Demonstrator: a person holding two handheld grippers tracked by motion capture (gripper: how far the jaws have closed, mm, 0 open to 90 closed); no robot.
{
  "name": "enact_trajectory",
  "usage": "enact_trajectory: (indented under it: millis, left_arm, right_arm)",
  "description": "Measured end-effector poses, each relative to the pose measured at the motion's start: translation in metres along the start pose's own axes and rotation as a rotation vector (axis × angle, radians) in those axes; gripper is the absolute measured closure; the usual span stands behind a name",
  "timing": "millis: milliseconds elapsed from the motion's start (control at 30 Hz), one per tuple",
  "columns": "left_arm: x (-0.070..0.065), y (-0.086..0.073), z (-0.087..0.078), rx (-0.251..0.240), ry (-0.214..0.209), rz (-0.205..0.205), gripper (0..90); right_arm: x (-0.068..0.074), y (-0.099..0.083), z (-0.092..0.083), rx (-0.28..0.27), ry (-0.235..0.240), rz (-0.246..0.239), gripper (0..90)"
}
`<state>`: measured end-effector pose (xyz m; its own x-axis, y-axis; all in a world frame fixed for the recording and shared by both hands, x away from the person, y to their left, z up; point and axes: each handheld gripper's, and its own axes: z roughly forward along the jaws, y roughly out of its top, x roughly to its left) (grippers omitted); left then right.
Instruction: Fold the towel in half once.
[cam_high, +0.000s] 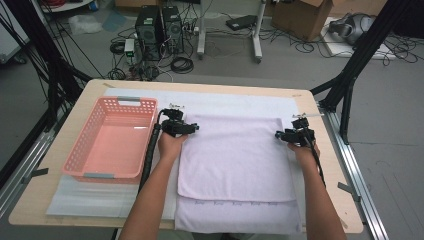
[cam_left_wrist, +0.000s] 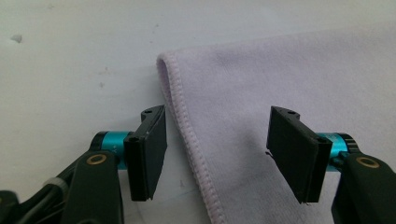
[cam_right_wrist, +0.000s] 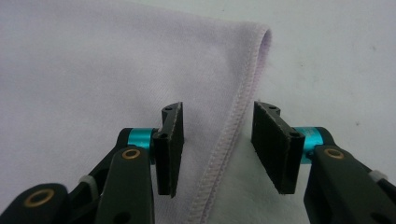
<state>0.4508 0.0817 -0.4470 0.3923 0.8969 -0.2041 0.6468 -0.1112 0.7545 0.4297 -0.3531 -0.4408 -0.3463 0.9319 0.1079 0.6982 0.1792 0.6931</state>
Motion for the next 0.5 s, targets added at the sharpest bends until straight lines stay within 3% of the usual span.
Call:
enact_trajectory:
  millis: [133,200,267,300,400,500]
  left_arm:
    - [0.001,-0.005,-0.003,-0.015,0.018,0.060,51.3]
    - [0.002,-0.010,-0.005,-0.049,0.021,0.046,62.6]
    - [0.001,-0.011,-0.005,-0.039,-0.024,0.055,77.2]
    - [-0.001,-0.010,-0.005,-0.034,-0.016,0.062,83.3]
    - [0.000,-0.008,-0.004,-0.033,-0.022,0.016,85.1]
    - [0.002,-0.005,-0.006,-0.089,-0.018,-0.002,85.4]
  right_arm:
    - [0.004,0.001,0.000,0.014,-0.026,-0.015,59.7]
    - [0.006,0.000,0.000,0.015,-0.021,-0.013,65.1]
    - [0.006,0.001,0.000,0.014,0.009,0.002,80.8]
    - [0.007,0.000,0.000,0.015,0.025,0.003,82.8]
    - [0.008,0.002,0.000,0.016,0.017,-0.020,85.3]
    - [0.005,0.003,-0.003,-0.028,0.019,-0.007,86.0]
